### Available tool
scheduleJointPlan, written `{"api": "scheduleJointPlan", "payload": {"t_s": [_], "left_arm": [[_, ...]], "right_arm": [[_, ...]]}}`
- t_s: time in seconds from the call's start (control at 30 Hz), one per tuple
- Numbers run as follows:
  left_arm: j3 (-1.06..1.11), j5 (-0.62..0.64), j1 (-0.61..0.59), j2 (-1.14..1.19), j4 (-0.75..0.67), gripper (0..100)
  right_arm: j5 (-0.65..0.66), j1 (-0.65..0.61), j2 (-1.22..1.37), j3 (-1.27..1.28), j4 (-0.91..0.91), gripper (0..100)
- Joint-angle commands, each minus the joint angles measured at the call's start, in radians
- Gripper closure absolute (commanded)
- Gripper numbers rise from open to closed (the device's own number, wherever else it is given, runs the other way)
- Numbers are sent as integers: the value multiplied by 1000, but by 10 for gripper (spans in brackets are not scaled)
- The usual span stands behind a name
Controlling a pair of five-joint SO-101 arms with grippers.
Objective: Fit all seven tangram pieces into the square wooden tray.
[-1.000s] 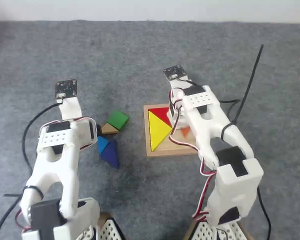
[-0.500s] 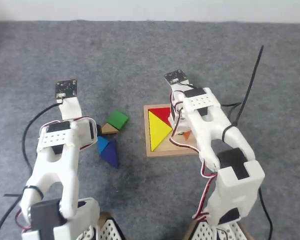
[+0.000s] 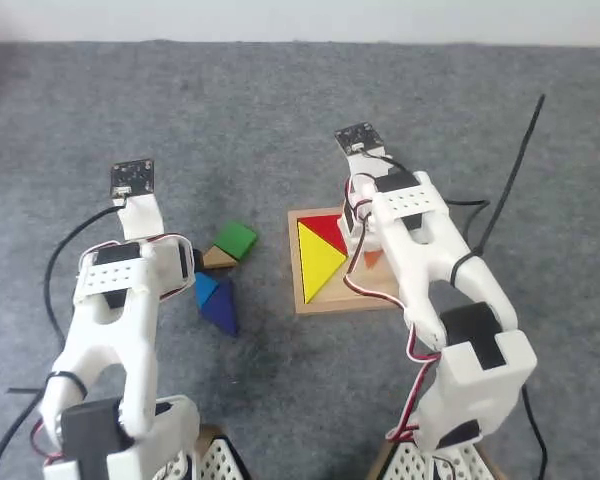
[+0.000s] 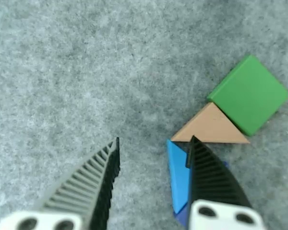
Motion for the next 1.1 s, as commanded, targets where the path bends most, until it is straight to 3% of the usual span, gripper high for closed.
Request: {"api": "scheduleJointPlan", "payload": {"t_s": [0.0,1.07], "left_arm": [[-5,-9,5,-2,-9,776],[-5,-9,3,-2,-9,776]], "right_arm": [[-12,19,-15,-63,-10,563],[46,-15,-97,-103,27,563]]}}
